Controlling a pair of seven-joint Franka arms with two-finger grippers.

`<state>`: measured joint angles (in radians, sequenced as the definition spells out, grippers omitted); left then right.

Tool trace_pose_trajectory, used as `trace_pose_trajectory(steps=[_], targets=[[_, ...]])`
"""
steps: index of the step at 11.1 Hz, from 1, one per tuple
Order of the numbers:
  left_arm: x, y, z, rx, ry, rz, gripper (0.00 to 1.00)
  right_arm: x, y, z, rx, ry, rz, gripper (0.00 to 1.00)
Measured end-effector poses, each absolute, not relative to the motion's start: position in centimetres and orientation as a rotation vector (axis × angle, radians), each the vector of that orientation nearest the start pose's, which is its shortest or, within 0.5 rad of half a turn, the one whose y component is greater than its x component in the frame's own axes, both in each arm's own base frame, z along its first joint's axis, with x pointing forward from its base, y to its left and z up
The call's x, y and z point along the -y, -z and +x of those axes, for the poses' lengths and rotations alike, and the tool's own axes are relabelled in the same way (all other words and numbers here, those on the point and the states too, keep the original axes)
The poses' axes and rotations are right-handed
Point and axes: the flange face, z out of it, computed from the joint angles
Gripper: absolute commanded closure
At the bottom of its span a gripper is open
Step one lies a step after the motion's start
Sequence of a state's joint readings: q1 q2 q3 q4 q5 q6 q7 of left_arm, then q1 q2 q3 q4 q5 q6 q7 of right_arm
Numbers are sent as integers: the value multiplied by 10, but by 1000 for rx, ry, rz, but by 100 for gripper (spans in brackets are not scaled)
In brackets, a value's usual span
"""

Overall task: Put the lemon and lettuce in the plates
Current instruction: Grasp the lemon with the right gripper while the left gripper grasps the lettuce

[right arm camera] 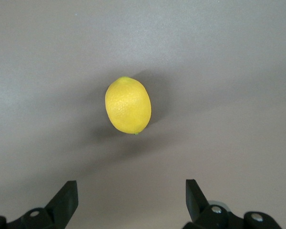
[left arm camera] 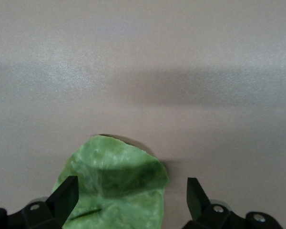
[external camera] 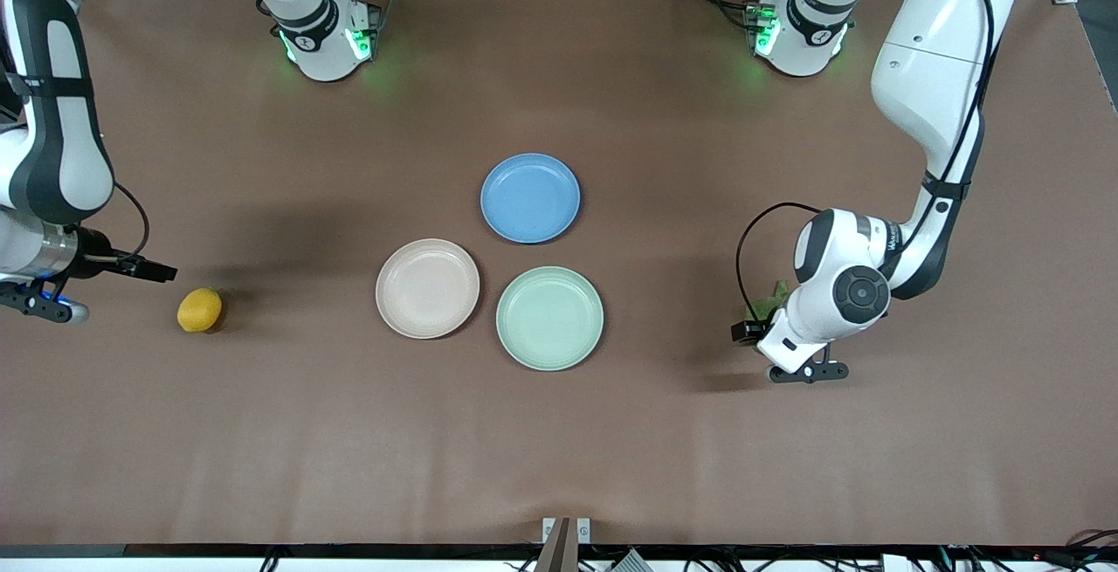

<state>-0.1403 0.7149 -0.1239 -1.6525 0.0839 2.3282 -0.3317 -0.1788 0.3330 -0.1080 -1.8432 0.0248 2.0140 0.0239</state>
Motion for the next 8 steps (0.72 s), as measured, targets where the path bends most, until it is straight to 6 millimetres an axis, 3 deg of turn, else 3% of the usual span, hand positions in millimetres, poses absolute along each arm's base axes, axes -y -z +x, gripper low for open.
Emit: trace_pose_trajectory(steps=[5, 7, 8], targets=[[166, -183, 659, 32, -39, -3138, 1, 163, -296, 600, -487, -211, -3099, 0], [164, -175, 658, 36, -21, -3143, 27, 160, -268, 608, -497, -169, -3093, 0], [164, -171, 657, 36, -20, -3145, 47, 160, -254, 610, -502, -152, -3092, 0]])
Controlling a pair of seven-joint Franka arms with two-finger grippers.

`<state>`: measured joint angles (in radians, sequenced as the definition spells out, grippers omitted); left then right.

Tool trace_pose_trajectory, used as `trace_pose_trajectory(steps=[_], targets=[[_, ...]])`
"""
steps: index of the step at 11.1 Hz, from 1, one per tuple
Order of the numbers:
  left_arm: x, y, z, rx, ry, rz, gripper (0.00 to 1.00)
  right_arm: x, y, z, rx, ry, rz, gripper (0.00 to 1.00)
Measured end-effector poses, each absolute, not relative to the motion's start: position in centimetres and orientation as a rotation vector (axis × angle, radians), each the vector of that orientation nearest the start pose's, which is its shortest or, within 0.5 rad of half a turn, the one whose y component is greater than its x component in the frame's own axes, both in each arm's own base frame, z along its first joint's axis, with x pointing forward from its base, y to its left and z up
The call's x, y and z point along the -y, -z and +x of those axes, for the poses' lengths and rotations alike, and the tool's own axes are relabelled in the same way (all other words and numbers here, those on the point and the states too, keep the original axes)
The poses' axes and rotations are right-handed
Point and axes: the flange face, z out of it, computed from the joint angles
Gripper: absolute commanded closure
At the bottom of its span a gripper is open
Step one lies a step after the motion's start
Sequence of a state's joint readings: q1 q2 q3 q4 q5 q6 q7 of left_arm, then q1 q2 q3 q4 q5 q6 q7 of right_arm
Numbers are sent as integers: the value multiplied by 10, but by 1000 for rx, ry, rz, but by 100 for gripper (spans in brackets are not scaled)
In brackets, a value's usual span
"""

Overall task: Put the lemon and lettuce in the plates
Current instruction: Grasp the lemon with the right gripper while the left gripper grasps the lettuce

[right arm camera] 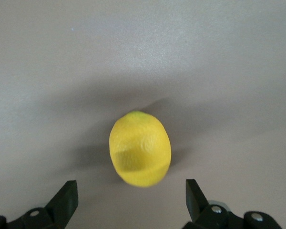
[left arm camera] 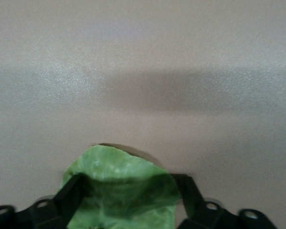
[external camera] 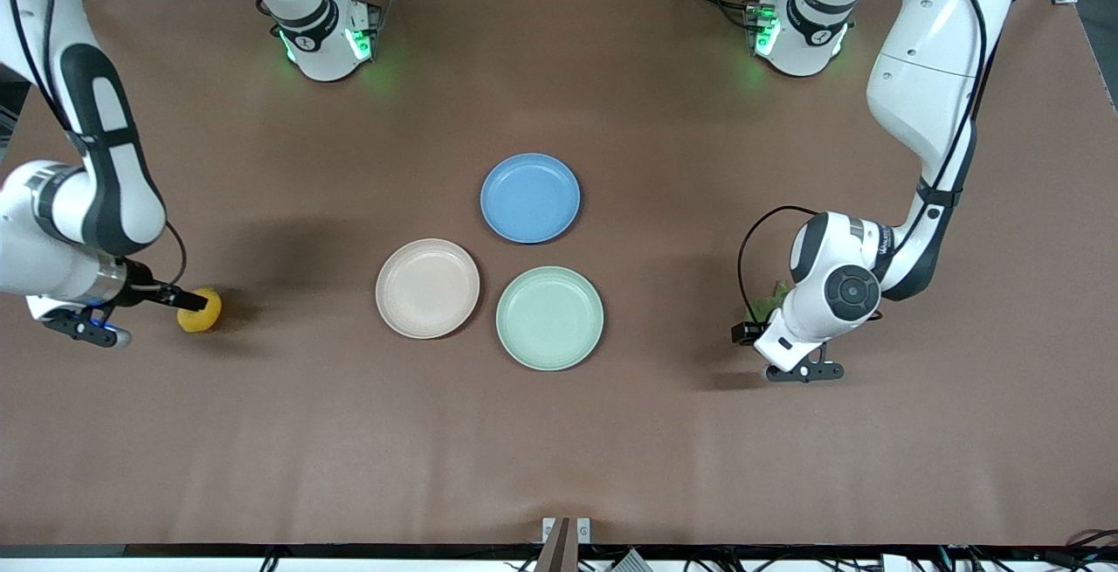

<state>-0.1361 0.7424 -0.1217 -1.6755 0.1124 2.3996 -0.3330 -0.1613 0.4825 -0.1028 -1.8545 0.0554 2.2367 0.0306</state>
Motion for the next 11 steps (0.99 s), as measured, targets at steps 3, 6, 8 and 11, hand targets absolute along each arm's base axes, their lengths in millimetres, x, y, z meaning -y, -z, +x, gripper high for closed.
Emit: trace_pose_trajectory(steps=[3, 6, 8, 11], targets=[[156, -177, 660, 47, -5, -3139, 80, 155, -238, 612, -490, -152, -3097, 0], [149, -180, 662, 36, 6, -3125, 99, 159, -222, 612, -488, -145, -3103, 0], [156, -182, 663, 13, 13, -3129, 100, 162, -203, 610, -478, -156, -3107, 0], [165, -204, 673, 2, -50, -3112, 100, 162, -198, 610, -474, -161, -3109, 5]])
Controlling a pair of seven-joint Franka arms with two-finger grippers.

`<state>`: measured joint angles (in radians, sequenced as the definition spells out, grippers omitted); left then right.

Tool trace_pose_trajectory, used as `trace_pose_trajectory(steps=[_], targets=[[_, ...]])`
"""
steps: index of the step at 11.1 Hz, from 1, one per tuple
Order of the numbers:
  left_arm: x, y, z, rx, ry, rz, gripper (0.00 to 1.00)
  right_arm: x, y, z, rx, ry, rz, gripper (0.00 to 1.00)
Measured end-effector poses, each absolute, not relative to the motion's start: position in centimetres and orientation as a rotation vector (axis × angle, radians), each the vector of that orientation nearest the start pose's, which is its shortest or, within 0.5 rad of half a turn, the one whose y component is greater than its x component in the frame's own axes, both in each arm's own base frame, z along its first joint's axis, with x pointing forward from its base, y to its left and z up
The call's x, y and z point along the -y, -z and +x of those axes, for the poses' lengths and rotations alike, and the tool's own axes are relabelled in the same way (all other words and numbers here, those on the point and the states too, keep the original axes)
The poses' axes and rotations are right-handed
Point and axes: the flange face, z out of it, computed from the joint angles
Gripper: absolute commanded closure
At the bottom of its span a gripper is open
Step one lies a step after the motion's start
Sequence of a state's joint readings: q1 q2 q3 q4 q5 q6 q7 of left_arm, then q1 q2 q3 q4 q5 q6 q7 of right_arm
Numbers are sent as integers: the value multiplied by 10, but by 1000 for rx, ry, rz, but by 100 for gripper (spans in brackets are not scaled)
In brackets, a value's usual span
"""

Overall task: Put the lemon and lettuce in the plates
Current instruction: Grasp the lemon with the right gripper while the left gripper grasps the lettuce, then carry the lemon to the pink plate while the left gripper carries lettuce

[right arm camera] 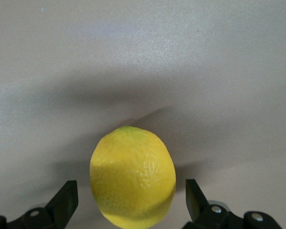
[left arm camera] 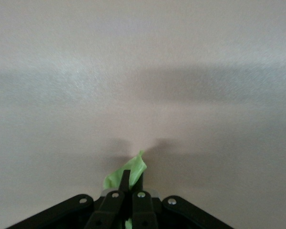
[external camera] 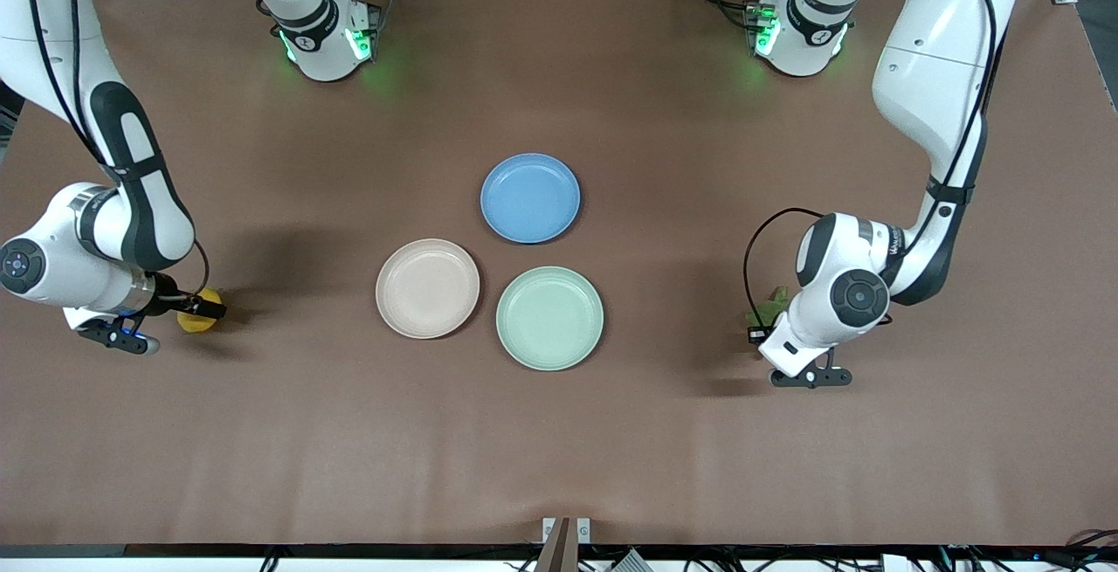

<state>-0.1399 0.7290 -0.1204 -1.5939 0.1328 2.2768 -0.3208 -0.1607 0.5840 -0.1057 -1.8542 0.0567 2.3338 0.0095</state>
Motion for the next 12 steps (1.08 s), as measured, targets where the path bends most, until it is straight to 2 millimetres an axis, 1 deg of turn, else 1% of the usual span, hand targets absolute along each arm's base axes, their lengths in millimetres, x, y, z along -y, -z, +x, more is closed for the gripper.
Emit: trace_pose_trajectory(steps=[2, 3, 4, 5, 6, 9, 10, 12], targets=[[167, -221, 682, 5, -59, -3108, 100, 162, -198, 610, -472, -159, -3109, 50], [168, -229, 685, 17, -59, -3107, 100, 162, -199, 611, -470, -151, -3110, 65], [172, -237, 688, 28, -48, -3111, 100, 161, -199, 612, -468, -144, -3111, 70], [180, -245, 689, 33, -32, -3117, 100, 161, -199, 612, -462, -141, -3112, 72], [192, -255, 688, 62, -18, -3131, 100, 161, -200, 613, -446, -136, -3114, 72], [240, -280, 675, 191, 10, -3166, 100, 159, -200, 613, -427, -136, -3113, 71], [259, -287, 669, 251, 21, -3170, 100, 154, -200, 614, -429, -143, -3096, 71], [296, -297, 658, 360, 39, -3172, 100, 133, -202, 617, -441, -184, -3029, 68]])
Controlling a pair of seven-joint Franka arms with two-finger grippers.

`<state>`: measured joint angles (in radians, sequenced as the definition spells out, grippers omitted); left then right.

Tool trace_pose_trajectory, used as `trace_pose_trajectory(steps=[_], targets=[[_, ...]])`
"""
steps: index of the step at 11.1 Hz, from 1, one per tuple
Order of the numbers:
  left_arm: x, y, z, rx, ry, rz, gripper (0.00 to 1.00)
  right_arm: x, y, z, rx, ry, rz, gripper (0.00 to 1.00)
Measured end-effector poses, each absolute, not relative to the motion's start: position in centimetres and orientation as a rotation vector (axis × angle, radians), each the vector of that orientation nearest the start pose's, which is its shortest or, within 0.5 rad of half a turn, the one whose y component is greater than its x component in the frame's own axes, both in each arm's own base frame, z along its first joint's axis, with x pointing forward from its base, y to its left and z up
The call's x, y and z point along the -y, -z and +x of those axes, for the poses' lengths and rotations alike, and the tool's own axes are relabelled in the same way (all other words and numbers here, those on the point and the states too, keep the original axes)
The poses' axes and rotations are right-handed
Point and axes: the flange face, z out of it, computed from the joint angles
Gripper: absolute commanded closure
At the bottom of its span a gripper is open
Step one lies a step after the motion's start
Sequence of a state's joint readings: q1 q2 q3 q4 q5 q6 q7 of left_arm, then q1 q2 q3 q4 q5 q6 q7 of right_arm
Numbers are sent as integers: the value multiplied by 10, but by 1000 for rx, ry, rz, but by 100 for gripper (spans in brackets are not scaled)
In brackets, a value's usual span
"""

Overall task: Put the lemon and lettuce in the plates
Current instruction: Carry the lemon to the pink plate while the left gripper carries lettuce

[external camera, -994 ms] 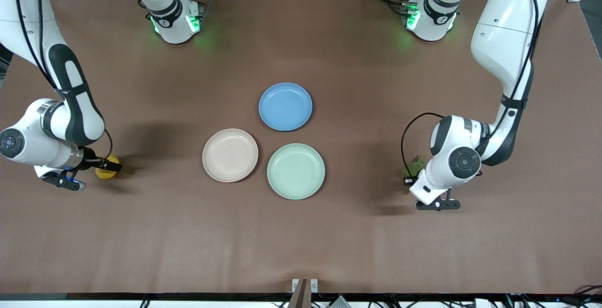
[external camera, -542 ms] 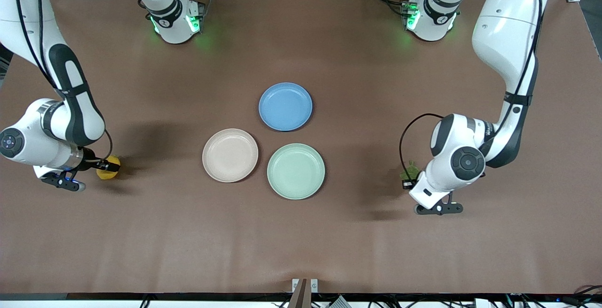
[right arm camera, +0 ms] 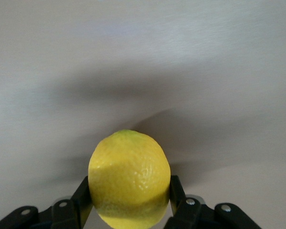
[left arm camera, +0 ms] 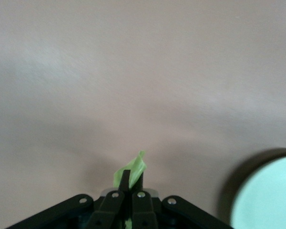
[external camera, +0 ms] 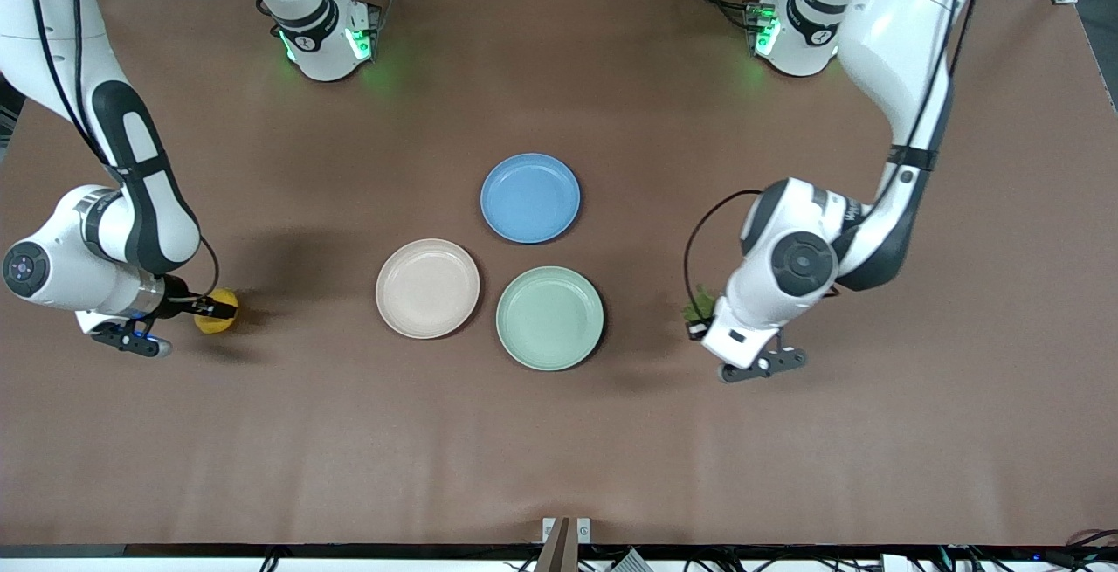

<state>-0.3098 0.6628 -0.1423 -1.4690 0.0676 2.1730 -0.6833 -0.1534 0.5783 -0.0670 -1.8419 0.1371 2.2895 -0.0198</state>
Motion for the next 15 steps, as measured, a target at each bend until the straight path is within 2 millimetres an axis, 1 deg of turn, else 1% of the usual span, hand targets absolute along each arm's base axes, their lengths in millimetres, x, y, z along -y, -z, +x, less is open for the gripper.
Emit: trace_pose_trajectory(steps=[2, 3, 6, 7, 10, 12, 13, 15], targets=[[331, -308, 646, 467, 49, -3183, 100, 114, -210, 621, -434, -200, -2990, 68], [344, -313, 642, 514, 48, -3195, 100, 107, -214, 622, -431, -201, -2978, 68], [376, -334, 634, 669, 65, -3211, 100, 82, -228, 628, -466, -219, -2949, 68], [385, -339, 631, 709, 69, -3214, 100, 68, -236, 630, -485, -224, -2943, 68], [410, -347, 622, 824, 89, -3220, 100, 17, -254, 636, -558, -217, -2911, 67], [420, -345, 623, 965, 119, -3240, 100, -1, -255, 637, -606, -225, -2905, 63], [425, -339, 623, 1010, 124, -3243, 100, -10, -256, 637, -634, -230, -2901, 61], [437, -323, 618, 1038, 123, -3251, 100, -39, -257, 637, -704, -240, -2892, 55]])
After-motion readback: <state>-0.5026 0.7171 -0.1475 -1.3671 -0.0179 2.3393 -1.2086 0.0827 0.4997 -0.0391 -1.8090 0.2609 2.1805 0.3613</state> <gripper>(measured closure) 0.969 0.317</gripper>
